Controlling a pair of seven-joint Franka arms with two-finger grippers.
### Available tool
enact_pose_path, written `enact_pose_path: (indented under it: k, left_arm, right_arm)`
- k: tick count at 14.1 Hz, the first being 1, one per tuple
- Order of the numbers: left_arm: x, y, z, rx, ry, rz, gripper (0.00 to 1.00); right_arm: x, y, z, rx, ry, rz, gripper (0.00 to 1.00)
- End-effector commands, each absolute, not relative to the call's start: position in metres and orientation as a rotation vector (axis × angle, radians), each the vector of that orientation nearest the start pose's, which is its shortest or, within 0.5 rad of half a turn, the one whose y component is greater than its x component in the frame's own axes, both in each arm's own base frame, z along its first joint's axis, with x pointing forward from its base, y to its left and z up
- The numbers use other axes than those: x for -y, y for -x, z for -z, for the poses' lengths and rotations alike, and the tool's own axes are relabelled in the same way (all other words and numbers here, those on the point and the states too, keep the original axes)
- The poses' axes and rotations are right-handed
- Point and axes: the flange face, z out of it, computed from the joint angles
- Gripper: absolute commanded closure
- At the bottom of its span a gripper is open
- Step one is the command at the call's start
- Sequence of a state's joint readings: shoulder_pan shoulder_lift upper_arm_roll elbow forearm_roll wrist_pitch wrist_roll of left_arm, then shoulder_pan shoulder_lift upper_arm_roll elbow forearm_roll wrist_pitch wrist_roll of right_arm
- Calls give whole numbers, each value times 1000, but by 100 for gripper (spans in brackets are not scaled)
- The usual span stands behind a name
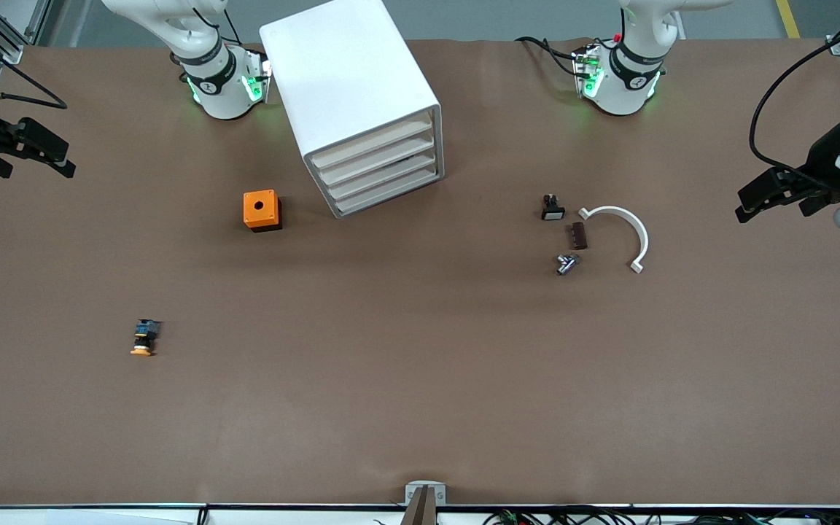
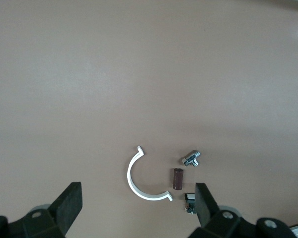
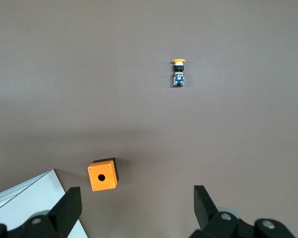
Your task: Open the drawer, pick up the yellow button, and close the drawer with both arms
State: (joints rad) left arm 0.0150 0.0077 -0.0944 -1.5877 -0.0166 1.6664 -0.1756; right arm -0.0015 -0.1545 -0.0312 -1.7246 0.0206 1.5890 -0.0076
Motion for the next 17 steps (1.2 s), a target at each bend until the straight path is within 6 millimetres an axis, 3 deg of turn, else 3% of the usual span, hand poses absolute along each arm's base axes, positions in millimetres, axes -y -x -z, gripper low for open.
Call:
enact_pose_path:
  k: [1,8,17]
  left_arm:
    - [46,-555,-625,143,3165,136,0]
    - [47,-542,-612,152,3149,-85,0]
    - [46,-542,-611,155,3148,-98,0]
  right_arm:
    - [16,-497,-638,-47,3114,34,0]
    - [16,-497,-638,-43,3114,37,0]
    - [16,-497,-637,-36,3123,32,0]
